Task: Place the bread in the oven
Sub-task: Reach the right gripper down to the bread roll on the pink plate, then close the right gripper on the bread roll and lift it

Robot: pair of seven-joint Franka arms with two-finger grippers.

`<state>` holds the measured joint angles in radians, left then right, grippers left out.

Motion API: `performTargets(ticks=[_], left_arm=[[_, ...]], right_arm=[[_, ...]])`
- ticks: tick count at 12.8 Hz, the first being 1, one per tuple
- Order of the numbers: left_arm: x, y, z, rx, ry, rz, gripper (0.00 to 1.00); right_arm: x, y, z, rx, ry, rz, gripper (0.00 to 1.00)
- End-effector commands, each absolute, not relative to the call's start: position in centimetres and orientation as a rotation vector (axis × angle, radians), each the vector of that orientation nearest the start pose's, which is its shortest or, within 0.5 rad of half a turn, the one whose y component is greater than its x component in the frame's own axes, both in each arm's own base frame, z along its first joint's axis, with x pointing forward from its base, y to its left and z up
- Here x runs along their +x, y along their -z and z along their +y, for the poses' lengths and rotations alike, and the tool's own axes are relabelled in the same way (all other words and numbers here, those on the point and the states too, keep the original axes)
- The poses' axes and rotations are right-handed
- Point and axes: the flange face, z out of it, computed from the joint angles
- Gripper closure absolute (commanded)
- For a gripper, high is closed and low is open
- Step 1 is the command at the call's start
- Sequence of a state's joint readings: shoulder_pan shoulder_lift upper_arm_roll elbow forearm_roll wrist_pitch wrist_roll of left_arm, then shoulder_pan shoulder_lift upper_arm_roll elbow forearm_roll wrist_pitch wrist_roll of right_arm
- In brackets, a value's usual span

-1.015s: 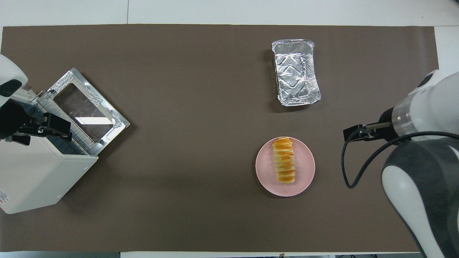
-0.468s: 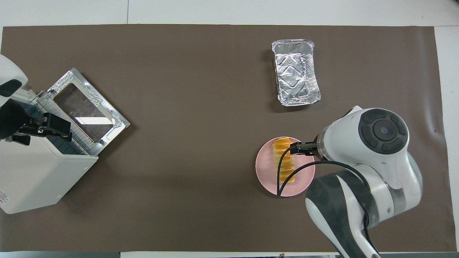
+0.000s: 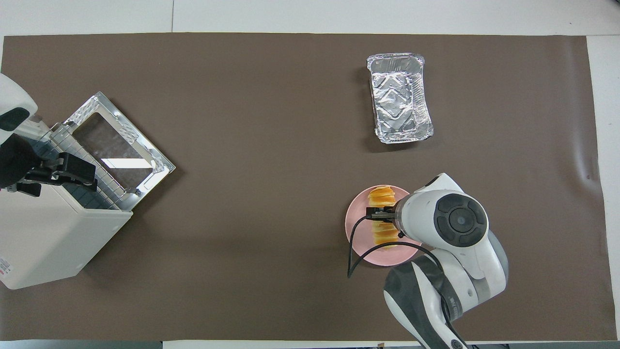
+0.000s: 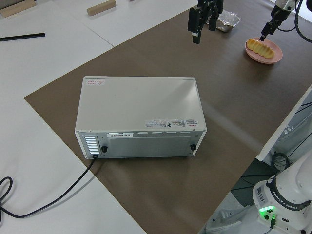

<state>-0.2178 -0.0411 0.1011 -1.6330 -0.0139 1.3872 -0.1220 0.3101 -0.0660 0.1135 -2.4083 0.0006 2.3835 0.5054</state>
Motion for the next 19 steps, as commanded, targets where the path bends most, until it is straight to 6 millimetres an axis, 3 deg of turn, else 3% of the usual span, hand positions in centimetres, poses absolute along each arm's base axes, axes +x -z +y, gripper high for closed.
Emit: performTargets(ticks=[1, 6, 7, 8, 10, 14, 17, 19], left_arm=[[51.3, -60.7, -5.8, -3.130, -0.299, -0.009, 0.00], [51.3, -60.8, -5.8, -3.130, -0.297, -0.009, 0.00], [51.3, -60.8, -5.8, -3.130, -0.297, -0.009, 0.00], [51.3, -60.7, -5.8, -3.130, -0.299, -0.009, 0.00], [51.3, -60.7, -5.8, -3.129, -0.299, -0.009, 0.00], [51.3, -60.7, -5.8, -3.129, -0.299, -0.011, 0.00], [51.3, -60.7, -5.8, -3.130, -0.299, -0.009, 0.00], [51.3, -60.8, -5.8, -3.130, -0.297, -0.009, 0.00]], right_arm=[[44.2, -32.7, 19.7, -3.109, 0.100, 0.182, 0.00], [44.3, -28.9, 20.9, -3.105, 0.076, 0.182, 0.00], [44.3, -28.9, 21.0, -3.101, 0.083, 0.184, 0.00], [44.2, -28.8, 21.2, -3.103, 0.081, 0.178, 0.12], [44.5, -29.0, 21.3, -3.098, 0.089, 0.185, 1.00], [45.3, -29.8, 21.7, -3.108, 0.062, 0.183, 1.00], [47.5, -33.3, 22.6, -3.125, 0.016, 0.184, 1.00], [50.1, -36.2, 22.9, -3.136, -0.030, 0.207, 1.00]])
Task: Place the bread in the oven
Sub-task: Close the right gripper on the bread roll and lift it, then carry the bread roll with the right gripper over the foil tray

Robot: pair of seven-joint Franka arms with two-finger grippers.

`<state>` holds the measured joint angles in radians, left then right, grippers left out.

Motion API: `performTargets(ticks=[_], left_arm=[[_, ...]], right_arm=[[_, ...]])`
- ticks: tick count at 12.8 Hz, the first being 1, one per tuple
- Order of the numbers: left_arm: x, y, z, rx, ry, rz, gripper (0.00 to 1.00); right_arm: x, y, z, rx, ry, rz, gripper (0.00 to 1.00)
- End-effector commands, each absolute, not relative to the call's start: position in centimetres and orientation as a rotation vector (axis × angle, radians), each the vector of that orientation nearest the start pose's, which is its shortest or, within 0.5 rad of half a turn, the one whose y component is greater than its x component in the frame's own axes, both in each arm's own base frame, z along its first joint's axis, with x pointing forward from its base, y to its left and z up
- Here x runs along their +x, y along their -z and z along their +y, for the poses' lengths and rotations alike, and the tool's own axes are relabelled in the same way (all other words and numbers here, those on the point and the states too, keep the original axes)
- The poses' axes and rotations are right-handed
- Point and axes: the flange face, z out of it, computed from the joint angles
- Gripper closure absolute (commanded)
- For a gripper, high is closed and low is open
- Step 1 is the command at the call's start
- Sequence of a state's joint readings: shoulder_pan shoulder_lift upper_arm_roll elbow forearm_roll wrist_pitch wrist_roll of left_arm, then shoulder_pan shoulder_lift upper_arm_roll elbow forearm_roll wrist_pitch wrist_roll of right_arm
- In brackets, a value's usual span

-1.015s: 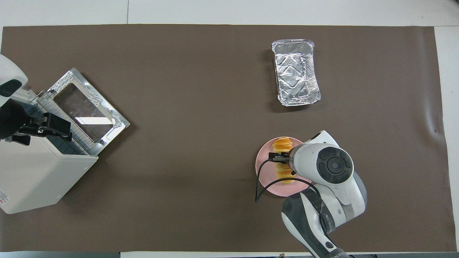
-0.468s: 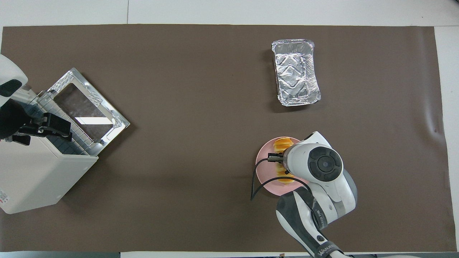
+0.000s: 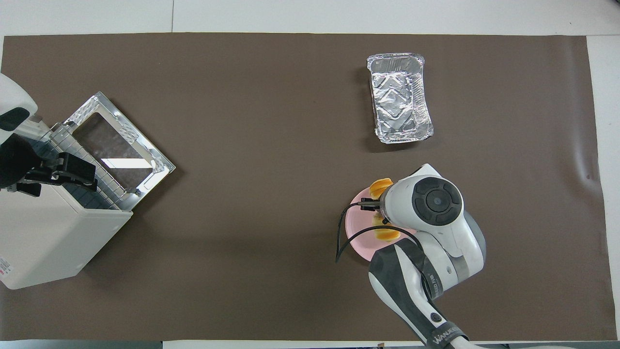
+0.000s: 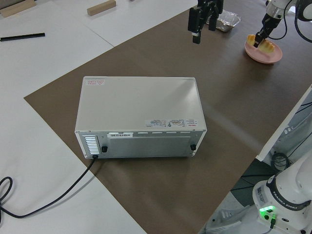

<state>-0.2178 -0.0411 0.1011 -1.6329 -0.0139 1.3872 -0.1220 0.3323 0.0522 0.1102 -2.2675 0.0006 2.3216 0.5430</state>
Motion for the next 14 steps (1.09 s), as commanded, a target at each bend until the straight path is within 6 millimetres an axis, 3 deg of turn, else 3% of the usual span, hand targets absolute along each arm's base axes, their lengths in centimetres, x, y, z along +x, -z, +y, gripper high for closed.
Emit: performTargets(ticks=[1, 3, 6, 8, 10, 14], left_arm=[[51.3, -60.7, -5.8, -3.130, -0.299, -0.009, 0.00], [51.3, -60.7, -5.8, -3.130, -0.299, -0.009, 0.00], [51.3, -60.7, -5.8, -3.130, -0.299, -0.009, 0.00], [51.3, -60.7, -5.8, -3.129, -0.299, -0.009, 0.00], [51.3, -60.7, -5.8, -3.129, -0.299, -0.009, 0.00], [51.3, -60.7, -5.8, -3.129, -0.299, -0.009, 0.00]], right_arm=[[51.8, -38.0, 23.1, -3.134, -0.032, 0.210, 1.00], [55.7, -41.0, 22.0, -3.132, -0.023, 0.222, 1.00], [60.7, -43.2, 16.1, -3.118, 0.072, 0.139, 1.00], [65.7, -44.0, 14.7, -3.121, 0.053, 0.130, 1.00], [70.2, -43.7, 14.6, -3.154, -0.001, 0.131, 1.00], [72.6, -39.7, 15.5, -3.136, 0.071, 0.072, 1.00]])
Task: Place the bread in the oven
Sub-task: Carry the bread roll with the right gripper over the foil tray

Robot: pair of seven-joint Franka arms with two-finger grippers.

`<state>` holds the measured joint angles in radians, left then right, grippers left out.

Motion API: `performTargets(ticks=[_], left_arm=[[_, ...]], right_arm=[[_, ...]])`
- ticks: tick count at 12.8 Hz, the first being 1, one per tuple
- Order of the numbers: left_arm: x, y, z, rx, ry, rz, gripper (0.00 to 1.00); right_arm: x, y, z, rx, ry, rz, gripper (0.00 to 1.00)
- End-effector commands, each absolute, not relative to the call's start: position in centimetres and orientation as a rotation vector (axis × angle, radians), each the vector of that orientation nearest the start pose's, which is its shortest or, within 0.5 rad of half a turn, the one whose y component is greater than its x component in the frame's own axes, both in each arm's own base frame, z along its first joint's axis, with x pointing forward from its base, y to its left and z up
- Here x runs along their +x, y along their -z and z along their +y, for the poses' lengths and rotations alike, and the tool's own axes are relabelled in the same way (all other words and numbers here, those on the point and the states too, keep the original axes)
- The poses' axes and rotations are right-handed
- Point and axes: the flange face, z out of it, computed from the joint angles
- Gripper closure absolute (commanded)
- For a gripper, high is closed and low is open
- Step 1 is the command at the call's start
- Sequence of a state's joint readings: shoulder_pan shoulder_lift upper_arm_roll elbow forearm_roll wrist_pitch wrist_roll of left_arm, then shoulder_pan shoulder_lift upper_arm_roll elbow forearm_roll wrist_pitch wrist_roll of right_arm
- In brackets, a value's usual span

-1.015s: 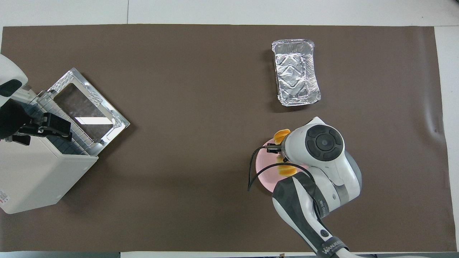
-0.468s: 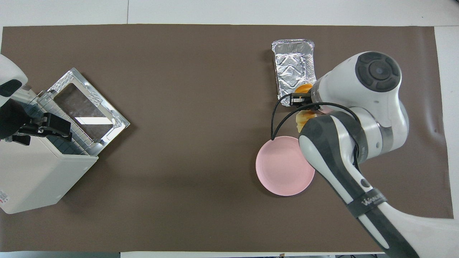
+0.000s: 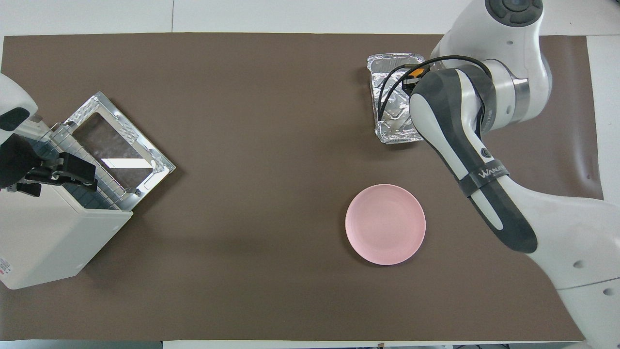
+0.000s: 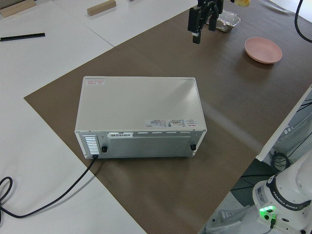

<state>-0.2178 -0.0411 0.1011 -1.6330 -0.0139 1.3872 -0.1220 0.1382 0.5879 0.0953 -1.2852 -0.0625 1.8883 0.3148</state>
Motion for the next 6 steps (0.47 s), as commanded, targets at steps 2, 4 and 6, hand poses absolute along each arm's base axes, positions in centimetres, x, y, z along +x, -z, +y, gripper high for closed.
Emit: performTargets(ticks=[2, 4, 6], left_arm=[[51.3, -60.7, -5.8, -3.129, -0.299, -0.009, 0.00], [51.3, -60.7, -5.8, -3.130, -0.299, -0.009, 0.00], [51.3, -60.7, -5.8, -3.129, -0.299, -0.009, 0.00]], right_arm=[[74.0, -37.6, 15.6, -3.118, 0.138, 0.075, 1.00], [75.1, -36.9, 16.1, -3.109, 0.149, 0.076, 1.00], [75.4, -36.5, 16.5, -3.096, 0.166, 0.074, 1.00]])
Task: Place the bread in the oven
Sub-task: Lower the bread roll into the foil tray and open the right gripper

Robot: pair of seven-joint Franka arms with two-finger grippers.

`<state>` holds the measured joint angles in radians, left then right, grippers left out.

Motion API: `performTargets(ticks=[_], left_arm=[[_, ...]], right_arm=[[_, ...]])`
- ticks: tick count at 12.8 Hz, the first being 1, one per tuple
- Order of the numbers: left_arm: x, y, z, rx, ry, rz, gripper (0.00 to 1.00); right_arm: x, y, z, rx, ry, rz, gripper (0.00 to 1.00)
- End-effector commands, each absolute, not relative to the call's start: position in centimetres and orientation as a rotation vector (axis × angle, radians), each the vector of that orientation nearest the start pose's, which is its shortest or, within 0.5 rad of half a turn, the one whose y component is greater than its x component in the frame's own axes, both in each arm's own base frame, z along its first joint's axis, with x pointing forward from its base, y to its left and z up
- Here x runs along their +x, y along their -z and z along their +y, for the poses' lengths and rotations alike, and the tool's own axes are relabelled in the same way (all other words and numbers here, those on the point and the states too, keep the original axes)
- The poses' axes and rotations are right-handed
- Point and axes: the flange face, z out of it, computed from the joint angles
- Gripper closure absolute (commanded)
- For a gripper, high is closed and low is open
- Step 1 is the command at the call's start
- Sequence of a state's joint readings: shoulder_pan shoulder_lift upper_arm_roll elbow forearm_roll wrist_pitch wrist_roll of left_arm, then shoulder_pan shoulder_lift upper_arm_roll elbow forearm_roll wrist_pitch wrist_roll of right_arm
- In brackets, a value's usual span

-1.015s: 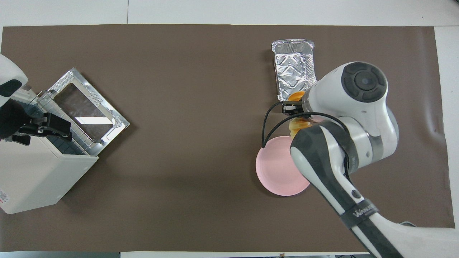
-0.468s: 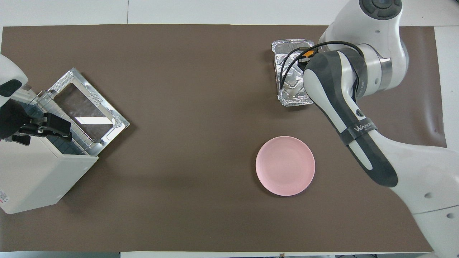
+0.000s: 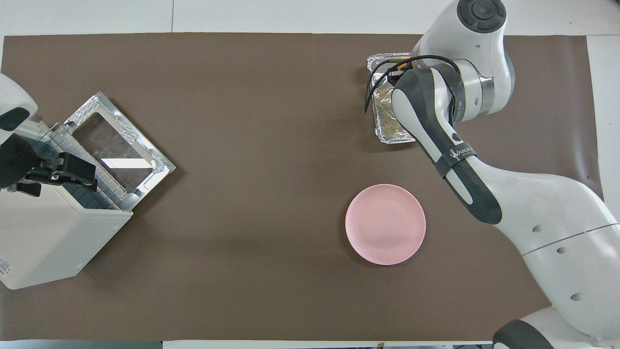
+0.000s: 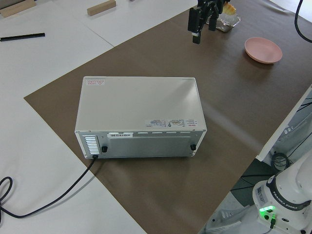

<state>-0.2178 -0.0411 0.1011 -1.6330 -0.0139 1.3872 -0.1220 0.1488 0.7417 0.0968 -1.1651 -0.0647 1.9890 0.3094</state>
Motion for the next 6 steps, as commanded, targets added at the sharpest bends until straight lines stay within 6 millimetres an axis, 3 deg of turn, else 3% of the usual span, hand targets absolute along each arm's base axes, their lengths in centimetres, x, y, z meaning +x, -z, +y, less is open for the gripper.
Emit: performTargets(ticks=[1, 6], left_arm=[[51.3, -60.7, -5.8, -3.129, -0.299, -0.009, 0.00], [51.3, -60.7, -5.8, -3.129, -0.299, -0.009, 0.00]], right_arm=[[75.6, -36.4, 16.6, -3.087, 0.179, 0.076, 1.00], [75.7, -36.0, 17.8, -2.969, 0.228, 0.133, 1.00]])
